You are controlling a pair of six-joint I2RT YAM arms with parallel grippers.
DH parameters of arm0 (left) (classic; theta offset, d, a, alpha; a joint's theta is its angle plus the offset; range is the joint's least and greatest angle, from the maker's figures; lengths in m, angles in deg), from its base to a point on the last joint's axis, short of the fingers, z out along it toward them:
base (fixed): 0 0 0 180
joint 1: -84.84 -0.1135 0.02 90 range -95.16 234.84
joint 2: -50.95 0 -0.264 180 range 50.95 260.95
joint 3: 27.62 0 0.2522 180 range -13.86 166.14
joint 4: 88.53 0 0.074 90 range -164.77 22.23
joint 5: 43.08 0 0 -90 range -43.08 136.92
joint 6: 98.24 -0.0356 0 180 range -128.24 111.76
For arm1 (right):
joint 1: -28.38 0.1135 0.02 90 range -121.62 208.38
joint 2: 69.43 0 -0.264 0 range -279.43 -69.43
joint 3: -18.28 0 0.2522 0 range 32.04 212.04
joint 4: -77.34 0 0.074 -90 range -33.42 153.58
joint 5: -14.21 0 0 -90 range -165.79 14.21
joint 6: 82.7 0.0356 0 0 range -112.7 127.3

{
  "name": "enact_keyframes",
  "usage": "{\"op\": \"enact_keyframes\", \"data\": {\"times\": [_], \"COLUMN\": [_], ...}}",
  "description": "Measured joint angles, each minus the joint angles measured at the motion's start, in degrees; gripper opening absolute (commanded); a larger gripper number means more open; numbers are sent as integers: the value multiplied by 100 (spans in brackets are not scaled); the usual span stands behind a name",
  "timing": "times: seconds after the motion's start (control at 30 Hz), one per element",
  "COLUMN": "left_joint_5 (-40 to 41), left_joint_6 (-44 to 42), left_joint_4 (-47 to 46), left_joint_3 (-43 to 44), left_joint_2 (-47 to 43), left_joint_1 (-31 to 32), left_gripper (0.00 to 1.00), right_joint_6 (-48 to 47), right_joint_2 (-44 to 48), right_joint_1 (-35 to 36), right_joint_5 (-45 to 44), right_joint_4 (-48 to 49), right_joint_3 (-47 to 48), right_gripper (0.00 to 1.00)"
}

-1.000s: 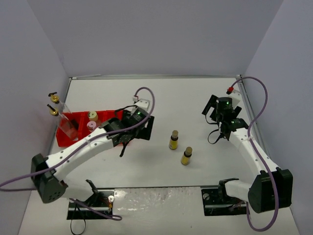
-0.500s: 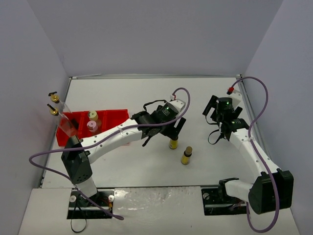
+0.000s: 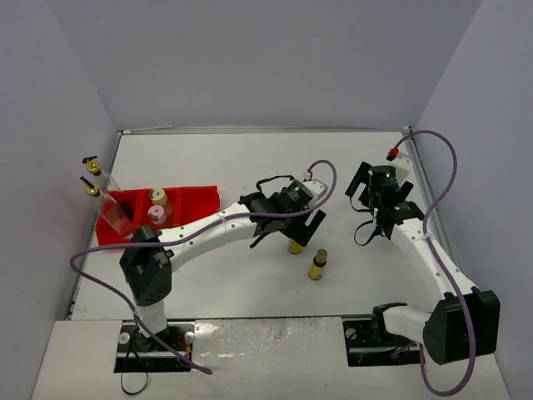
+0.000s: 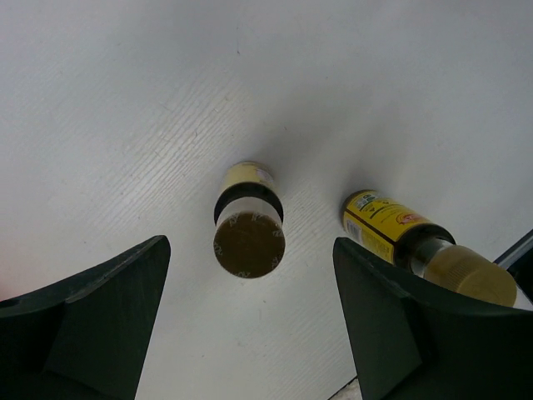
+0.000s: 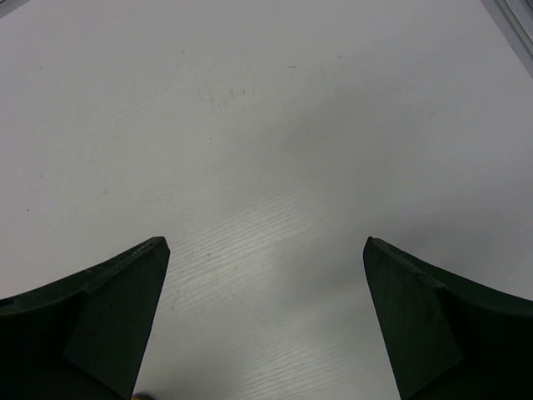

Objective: Organize the condiment bottles

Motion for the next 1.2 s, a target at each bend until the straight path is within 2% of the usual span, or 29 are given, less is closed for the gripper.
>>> {"op": "enact_keyframes", "data": {"times": [0.07,0.17,0.33,0.47,0.5,0.7,0.87,1.07,1.2], "left_joint_5": [-56,-118,-121,-24,-10,140,710,1534,1797], "left_joint_6": [-17,-31,-29,-12,-10,3,35,171,320], "left_joint_4": [-60,-127,-155,-147,-142,-128,-60,153,237], "left_joint_3": [21,29,31,51,51,51,12,-64,-349], "left_joint_2": [166,407,594,595,595,594,435,-474,-1475], "left_joint_1": [2,2,1,0,0,2,0,-167,-934], "left_gripper": [74,62,32,3,1,0,0,0,0], "right_joint_6": [-2,-4,-24,-36,-40,-51,-72,-90,-90], "right_joint_2": [6,12,28,43,48,64,68,68,68], "right_joint_1": [0,0,-3,-4,-4,-5,-15,-42,-42], "right_joint_5": [-2,-10,-44,-44,-44,-46,-44,-43,-39], "right_joint_4": [0,-3,-10,-20,-20,-24,-37,-39,-39], "right_joint_3": [0,1,1,0,0,0,2,2,2], "right_gripper": [100,100,100,100,100,100,100,100,100]}}
